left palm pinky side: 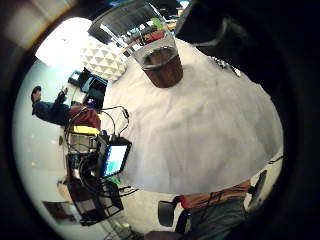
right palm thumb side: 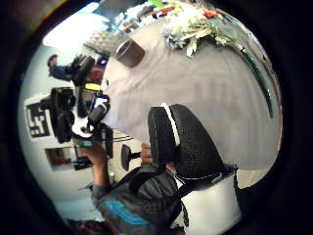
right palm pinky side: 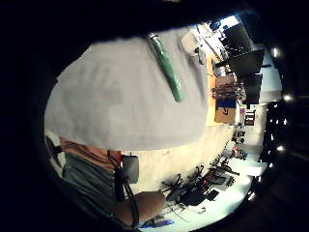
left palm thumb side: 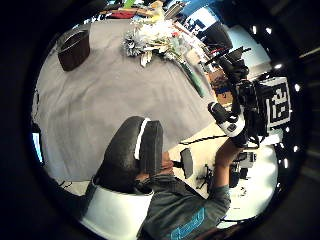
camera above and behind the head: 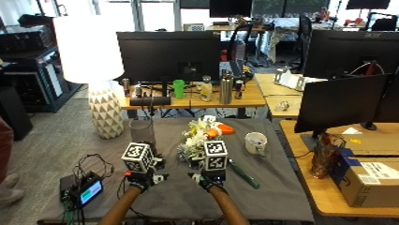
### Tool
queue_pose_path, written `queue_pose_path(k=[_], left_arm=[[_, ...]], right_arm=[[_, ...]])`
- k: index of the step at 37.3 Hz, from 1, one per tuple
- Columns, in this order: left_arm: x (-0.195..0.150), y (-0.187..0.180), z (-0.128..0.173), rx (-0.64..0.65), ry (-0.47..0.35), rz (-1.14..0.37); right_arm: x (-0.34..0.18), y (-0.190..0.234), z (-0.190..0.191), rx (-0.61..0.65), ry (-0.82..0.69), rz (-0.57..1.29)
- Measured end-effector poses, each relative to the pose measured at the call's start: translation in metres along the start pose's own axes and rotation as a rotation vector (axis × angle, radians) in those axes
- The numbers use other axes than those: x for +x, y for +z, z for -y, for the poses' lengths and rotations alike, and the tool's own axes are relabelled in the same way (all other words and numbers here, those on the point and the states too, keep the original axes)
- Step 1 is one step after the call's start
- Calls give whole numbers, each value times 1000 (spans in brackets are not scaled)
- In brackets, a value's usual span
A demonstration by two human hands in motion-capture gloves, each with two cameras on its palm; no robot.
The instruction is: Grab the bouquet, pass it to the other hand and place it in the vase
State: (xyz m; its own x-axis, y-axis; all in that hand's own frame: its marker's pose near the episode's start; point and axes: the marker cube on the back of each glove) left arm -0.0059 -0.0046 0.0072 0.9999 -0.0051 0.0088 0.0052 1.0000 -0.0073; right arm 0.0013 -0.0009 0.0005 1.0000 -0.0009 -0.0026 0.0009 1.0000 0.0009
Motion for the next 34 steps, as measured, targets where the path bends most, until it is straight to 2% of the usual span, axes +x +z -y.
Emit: queue_pose_path(k=[28,34], left_arm=[[-5,-2,-3,6,-8,-16],[-7,-2,-4,14,-9,-19]], right_arm=[[-3,3,2,16,-16,-11],[10,4,5,29,-7,-41]])
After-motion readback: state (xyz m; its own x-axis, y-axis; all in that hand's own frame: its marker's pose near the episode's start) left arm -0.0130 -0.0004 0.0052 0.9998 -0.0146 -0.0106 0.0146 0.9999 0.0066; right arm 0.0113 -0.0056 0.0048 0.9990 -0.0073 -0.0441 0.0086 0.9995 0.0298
